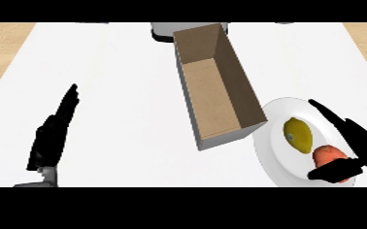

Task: Pick the lemon from the plate and place it in the cardboard box

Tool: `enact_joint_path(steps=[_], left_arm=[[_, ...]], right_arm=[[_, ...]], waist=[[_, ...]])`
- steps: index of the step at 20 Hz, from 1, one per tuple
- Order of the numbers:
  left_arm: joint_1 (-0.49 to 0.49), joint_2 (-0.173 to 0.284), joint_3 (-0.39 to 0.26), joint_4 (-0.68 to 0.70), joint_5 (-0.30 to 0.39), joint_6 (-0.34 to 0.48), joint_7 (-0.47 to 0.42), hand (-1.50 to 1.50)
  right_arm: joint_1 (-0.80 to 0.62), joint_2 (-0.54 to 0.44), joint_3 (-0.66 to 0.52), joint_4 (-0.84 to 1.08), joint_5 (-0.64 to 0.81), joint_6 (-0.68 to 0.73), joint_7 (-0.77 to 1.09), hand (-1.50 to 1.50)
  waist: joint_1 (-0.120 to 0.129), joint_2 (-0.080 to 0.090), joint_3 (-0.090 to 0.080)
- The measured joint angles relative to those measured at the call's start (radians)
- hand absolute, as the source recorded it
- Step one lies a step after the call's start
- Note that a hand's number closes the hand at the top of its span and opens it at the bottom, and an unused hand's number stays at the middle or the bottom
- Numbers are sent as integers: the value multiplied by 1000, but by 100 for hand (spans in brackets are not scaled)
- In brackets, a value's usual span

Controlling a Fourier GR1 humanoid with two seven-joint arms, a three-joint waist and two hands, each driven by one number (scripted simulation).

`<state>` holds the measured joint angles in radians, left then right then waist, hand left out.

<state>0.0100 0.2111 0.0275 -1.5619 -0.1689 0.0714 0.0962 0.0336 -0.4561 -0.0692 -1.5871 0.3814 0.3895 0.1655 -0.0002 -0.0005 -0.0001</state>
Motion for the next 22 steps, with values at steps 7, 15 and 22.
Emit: enact_joint_path(steps=[7,15,22], left_arm=[[3,-11,22,-13,-18,-26,3,0],[23,-30,40,-8,-32,-43,-23,0],[-1,-40,54,-5,-36,-55,-4,0]], right_arm=[[-30,51,-26,40,52,9,-20,-150],[-29,105,-15,70,122,-3,-45,-150],[-44,118,-11,170,180,-22,-121,150]], waist=[[1,0,0],[1,0,0],[1,-1,-1]])
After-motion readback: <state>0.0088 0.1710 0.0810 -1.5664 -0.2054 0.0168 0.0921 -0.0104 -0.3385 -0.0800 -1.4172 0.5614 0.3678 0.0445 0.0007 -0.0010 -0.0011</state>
